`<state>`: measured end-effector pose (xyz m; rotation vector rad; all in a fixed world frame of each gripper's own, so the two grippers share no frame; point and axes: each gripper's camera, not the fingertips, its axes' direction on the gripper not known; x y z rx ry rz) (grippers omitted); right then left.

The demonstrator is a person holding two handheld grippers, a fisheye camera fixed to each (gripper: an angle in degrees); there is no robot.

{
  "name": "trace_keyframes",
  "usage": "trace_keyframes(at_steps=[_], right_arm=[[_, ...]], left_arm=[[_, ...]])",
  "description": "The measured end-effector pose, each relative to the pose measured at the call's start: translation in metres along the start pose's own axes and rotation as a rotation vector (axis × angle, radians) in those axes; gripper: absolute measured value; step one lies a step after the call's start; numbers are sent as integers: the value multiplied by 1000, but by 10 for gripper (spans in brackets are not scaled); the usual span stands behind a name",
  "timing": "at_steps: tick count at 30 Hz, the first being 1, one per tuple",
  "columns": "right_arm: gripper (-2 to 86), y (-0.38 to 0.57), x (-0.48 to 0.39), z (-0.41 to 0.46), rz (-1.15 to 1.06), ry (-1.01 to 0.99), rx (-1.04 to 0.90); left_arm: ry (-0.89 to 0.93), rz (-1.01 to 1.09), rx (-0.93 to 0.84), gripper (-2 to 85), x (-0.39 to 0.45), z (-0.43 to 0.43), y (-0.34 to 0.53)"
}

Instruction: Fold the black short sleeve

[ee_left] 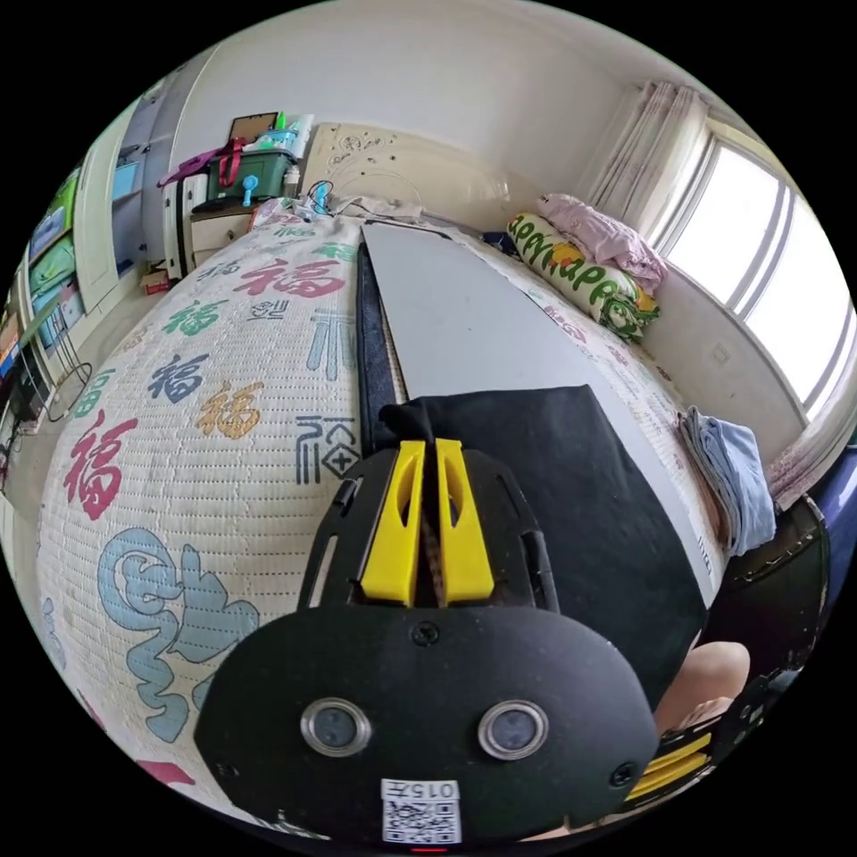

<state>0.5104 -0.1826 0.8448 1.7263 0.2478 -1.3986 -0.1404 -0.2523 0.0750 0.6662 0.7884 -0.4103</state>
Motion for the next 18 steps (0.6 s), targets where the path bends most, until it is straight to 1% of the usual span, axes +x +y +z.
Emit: trace_keyframes(at_steps=[2, 4, 5, 7, 8, 9, 10, 13, 15, 16, 18], right_arm=[[74, -13, 5, -43, 4, -83, 56], [86, -30, 33, -119, 42, -159, 196], [90, -34, 44, -137, 61, -155, 226], [101, -52, 103, -196, 163, -85, 349], [103, -57, 122, -205, 198, -57, 374], [106, -66, 167, -218, 308, -20, 407], [109, -76, 212, -225, 406, -21, 398], [119, -92, 290, -237, 568, -83, 411], [122, -102, 314, -243, 630, -65, 440], [122, -111, 324, -244, 672, -20, 438], [112, -131, 324, -242, 688, -20, 424]], left_arm=[[52, -46, 11, 50, -8, -8, 16], [137, -91, 28, 70, -19, -17, 37], [189, -127, 41, 79, -28, -21, 53], [252, -171, 54, 93, -37, -21, 76], [289, -190, 53, 105, -42, -18, 89], [305, -199, 50, 109, -44, -15, 95], [337, -214, 47, 118, -49, -9, 104], [376, -258, 17, 131, -65, 9, 122], [396, -284, 9, 133, -73, 18, 134], [412, -288, 8, 134, -76, 21, 140], [402, -258, 2, 135, -74, 22, 147]])
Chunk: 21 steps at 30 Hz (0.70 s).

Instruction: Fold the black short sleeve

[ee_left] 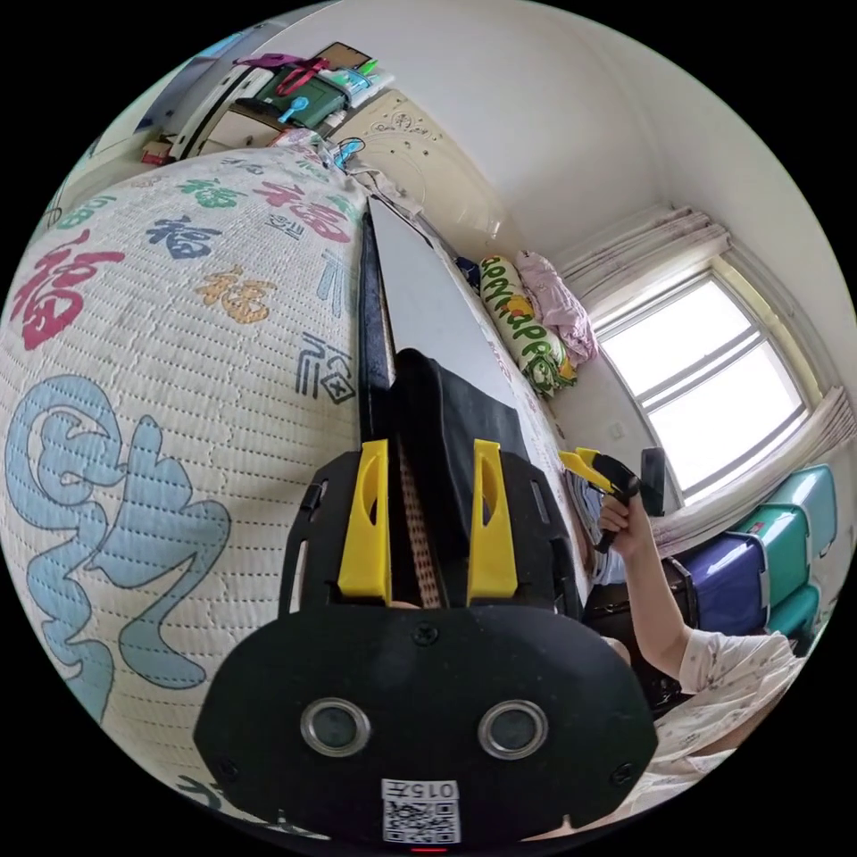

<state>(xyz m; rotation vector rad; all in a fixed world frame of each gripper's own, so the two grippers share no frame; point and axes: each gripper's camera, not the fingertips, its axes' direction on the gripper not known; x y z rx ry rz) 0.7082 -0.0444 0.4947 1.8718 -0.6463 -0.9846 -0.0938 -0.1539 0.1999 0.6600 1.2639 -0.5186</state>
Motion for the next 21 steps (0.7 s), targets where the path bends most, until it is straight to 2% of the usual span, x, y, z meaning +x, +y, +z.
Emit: trace_keyframes(at_steps=[3, 6, 9, 13, 15, 18, 21], right_arm=[[134, 5, -84, 38, -247, -66, -152], [166, 39, -149, 85, -382, 124, -284], [155, 70, -174, 109, -429, 140, -379], [91, 78, -198, 104, -415, 189, -329], [77, 76, -212, 106, -423, 140, -357], [56, 70, -237, 101, -418, 126, -370], [40, 70, -282, 76, -443, 16, -324]], left_arm=[[-9, 17, -1, 135, 2, 5, 11], [48, 16, 13, 135, 2, 11, 23], [62, 44, 5, 133, 10, 17, 36], [56, 175, -68, 122, 42, 35, 47], [-35, 248, -151, 132, 60, 56, 54], [-86, 272, -162, 132, 62, 72, 63], [-97, 247, -150, 117, 53, 74, 66]])
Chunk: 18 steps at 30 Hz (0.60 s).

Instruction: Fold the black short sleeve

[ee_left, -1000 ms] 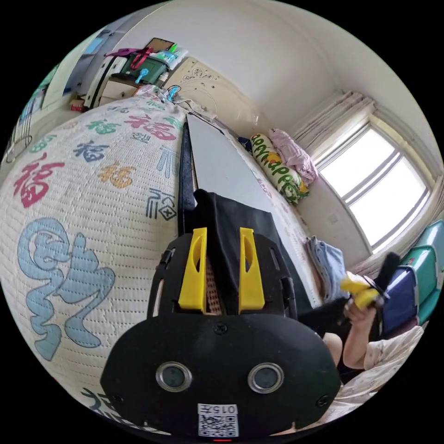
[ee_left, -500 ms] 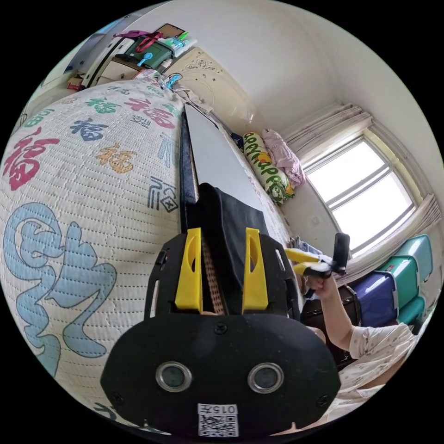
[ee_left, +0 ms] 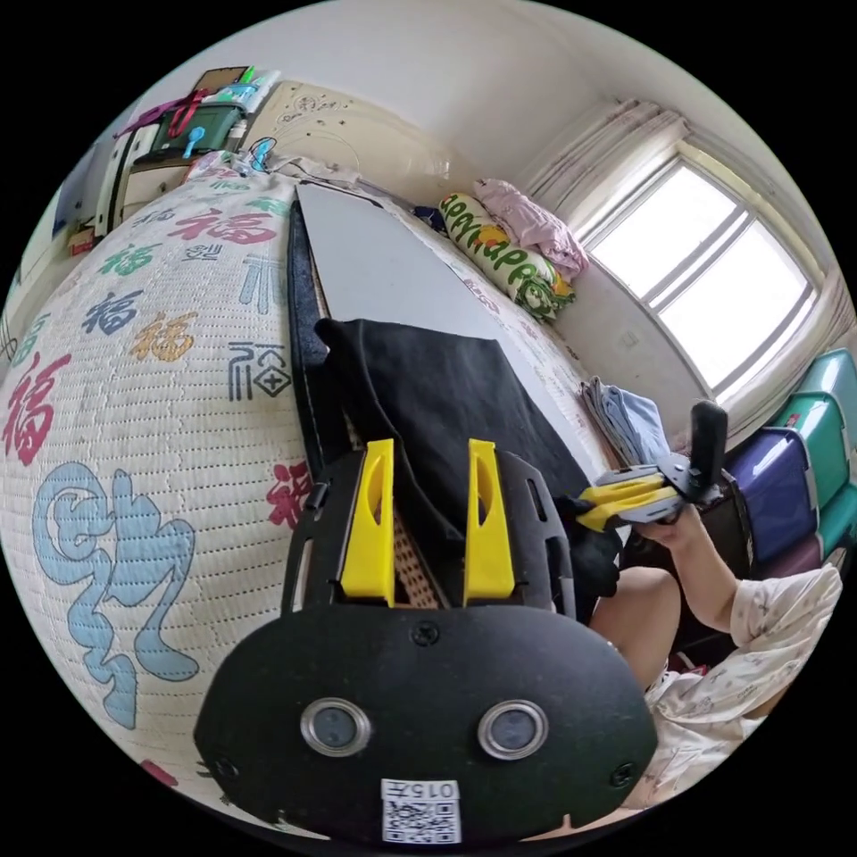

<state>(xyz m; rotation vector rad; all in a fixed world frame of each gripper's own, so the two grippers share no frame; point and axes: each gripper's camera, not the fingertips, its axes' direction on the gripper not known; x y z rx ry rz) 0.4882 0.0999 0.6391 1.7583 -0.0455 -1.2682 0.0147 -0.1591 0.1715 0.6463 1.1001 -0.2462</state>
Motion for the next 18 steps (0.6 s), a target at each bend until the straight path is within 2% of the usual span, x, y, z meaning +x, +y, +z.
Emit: trace_keyframes(at_steps=[4, 8, 10, 11, 14, 18], right_arm=[[35, -22, -105, 3, -215, -235, -19], [41, -47, -175, 83, -340, -249, -230], [74, -69, -191, 120, -341, -396, -363], [75, -74, -195, 119, -351, -424, -361], [77, -103, -196, 79, -370, -445, -220], [80, -162, -112, 6, -108, -194, 111]], left_arm=[[-52, 14, -46, 118, -10, 9, 1], [-32, -8, -57, 120, -31, 16, 2], [-22, -15, -47, 120, -40, 15, 2], [-17, -24, -38, 121, -46, 13, 3], [0, -44, -3, 126, -66, 2, 3], [19, -131, 106, 134, -110, -21, 3]])
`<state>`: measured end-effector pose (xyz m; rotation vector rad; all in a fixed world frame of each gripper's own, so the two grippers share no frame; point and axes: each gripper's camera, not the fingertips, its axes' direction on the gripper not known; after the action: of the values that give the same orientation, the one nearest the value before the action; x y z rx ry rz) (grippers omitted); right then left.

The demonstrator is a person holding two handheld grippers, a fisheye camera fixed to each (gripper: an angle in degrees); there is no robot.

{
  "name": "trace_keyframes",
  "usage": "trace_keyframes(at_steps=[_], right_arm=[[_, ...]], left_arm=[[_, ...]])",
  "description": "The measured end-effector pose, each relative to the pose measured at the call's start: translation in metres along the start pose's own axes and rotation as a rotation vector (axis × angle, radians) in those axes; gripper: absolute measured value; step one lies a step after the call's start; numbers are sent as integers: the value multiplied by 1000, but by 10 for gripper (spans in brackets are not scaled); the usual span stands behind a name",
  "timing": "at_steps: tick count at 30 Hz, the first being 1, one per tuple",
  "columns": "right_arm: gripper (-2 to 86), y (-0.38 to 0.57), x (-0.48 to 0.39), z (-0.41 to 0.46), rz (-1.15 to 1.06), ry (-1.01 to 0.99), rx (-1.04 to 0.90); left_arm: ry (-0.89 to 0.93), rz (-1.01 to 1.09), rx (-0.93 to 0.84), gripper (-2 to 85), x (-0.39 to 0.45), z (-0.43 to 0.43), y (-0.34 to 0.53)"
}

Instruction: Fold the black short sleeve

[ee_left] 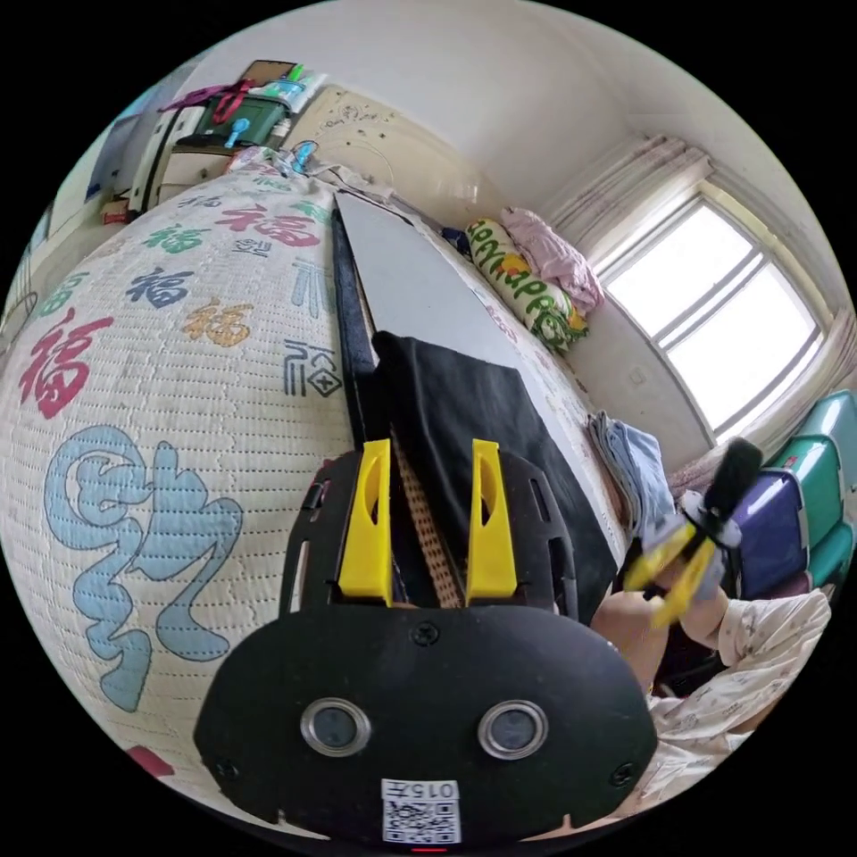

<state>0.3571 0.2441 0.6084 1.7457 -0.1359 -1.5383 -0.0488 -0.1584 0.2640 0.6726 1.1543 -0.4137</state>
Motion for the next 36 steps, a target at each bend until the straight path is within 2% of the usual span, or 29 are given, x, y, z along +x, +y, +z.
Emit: trace_keyframes(at_steps=[4, 8, 10, 18, 23, 27, 32, 36], right_arm=[[85, -26, 122, -43, 371, 233, 181], [99, -48, 166, -25, 487, 278, 183], [97, -65, 180, 12, 535, 288, 116], [92, -122, 134, 93, 438, 305, 104], [114, -145, 113, 121, 414, 254, 57], [136, -121, 102, 109, 455, 187, 180], [123, -96, 93, 140, 494, 156, 136], [63, -68, 71, 170, 519, 178, 99]], left_arm=[[77, -98, 68, 144, -43, -2, -9], [91, -126, 55, 159, -73, 10, -30], [85, -132, 57, 161, -83, 13, -42], [114, -156, 85, 156, -133, 7, -105], [151, -284, 177, 115, -187, -10, -141], [164, -303, 200, 76, -209, -28, -181], [131, -251, 200, 55, -209, -49, -240], [157, -236, 211, 41, -213, -70, -292]])
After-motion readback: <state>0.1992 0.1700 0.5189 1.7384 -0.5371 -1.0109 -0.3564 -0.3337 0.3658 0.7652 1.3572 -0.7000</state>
